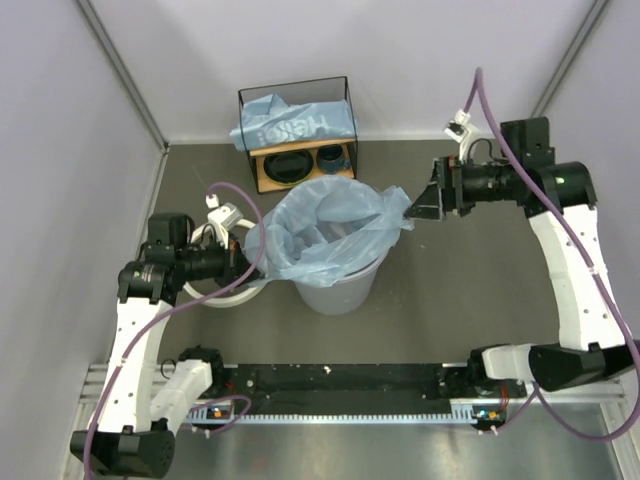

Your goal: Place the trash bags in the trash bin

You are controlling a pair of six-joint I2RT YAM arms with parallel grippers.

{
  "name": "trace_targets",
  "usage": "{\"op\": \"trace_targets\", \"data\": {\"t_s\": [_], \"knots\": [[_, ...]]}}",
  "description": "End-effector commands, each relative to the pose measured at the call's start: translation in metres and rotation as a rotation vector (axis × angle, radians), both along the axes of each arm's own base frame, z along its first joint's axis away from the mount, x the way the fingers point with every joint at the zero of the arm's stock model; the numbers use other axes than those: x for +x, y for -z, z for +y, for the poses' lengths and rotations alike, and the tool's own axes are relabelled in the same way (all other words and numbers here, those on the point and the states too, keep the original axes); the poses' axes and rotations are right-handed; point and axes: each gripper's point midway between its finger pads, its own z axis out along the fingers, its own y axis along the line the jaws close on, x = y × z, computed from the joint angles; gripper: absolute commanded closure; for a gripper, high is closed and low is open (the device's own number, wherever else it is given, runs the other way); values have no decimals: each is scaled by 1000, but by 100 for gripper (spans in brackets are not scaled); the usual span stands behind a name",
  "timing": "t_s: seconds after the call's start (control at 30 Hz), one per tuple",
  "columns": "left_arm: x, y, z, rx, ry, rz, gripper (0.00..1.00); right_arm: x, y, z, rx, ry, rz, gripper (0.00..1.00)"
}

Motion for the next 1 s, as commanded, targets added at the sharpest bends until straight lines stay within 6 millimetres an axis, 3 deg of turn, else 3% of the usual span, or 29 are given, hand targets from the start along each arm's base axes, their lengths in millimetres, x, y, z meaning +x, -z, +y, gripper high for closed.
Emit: {"op": "trace_targets", "data": {"t_s": [0.0,0.13,0.2,0.27,0.3,0.37,0.4,0.43,0.53,0.67,0.77,0.97], "knots": [[8,-23,-2,-13,26,-114,100,16,13,12,-59,11,24,14],[10,-24,-2,-14,22,-121,100,18,29,17,-113,2,42,13],[10,-24,-2,-11,19,-120,100,23,33,15,-137,20,39,23],[10,-22,-1,-8,16,-117,100,24,30,14,-137,24,30,39],[10,-21,0,-7,7,-108,100,24,29,14,-138,27,26,69],[10,-20,0,-4,-4,-95,100,20,26,9,-153,40,3,94],[9,-19,0,-2,0,-95,100,17,27,6,-174,25,-18,100],[8,-19,1,3,0,-94,100,9,24,2,-179,22,-36,100],[7,-14,5,33,-7,-92,100,-8,42,-13,-274,-32,-63,100],[11,-11,7,50,-16,-91,100,-33,75,-25,-330,-98,-60,100],[14,-6,6,59,-5,-59,100,-39,102,-23,-336,-146,1,100],[33,28,9,88,-59,121,100,-12,146,-19,-359,-112,84,100]]}}
